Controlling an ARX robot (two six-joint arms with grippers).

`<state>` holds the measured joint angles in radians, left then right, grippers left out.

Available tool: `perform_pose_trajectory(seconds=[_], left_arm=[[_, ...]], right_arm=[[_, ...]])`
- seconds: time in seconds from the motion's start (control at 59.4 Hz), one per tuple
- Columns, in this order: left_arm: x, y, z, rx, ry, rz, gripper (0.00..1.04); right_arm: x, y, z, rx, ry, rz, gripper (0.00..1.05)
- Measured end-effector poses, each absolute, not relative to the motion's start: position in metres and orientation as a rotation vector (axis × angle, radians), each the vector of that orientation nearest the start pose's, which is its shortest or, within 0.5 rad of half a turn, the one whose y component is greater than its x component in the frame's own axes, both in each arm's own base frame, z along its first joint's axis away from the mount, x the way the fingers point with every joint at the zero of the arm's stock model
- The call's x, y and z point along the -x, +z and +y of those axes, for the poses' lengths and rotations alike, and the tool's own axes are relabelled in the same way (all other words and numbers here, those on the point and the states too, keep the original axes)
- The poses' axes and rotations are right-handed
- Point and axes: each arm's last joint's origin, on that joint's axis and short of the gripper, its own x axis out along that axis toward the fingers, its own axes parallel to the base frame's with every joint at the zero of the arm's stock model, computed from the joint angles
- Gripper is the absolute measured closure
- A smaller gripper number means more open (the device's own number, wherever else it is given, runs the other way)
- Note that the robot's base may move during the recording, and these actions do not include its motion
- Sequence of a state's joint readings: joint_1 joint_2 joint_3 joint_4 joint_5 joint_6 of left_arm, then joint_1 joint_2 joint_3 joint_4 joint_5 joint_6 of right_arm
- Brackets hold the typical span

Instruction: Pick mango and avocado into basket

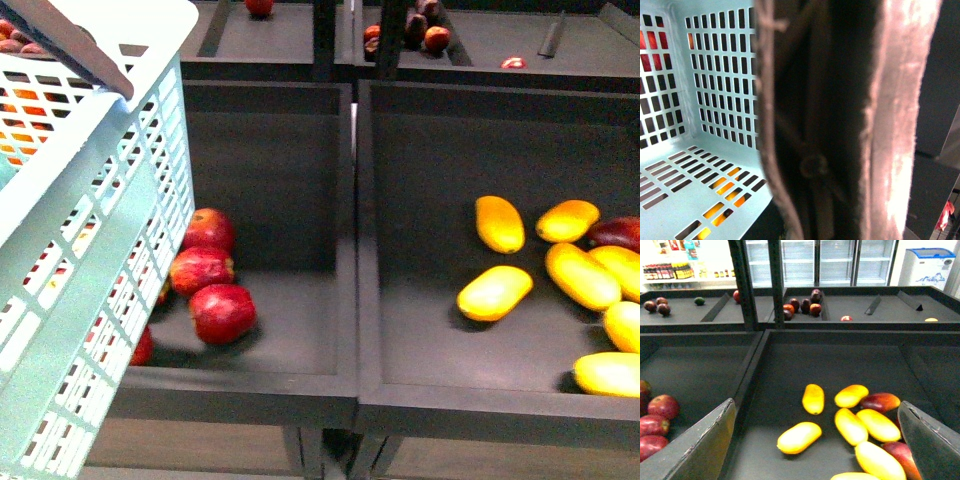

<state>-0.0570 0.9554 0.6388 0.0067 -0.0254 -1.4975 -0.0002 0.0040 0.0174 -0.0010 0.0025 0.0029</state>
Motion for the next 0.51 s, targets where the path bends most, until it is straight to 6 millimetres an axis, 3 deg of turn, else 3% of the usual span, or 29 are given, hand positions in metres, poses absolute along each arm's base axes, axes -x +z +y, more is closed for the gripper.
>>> perform_pose_trajectory(seconds=[0.505], left_arm=[[-0.2106,0.2703,-0.0086,1.451,0.232,0.246,0.91]], right_arm=[[-0.0968,0.1690,0.0001,-0.002,0.005,-0.012,0.09]])
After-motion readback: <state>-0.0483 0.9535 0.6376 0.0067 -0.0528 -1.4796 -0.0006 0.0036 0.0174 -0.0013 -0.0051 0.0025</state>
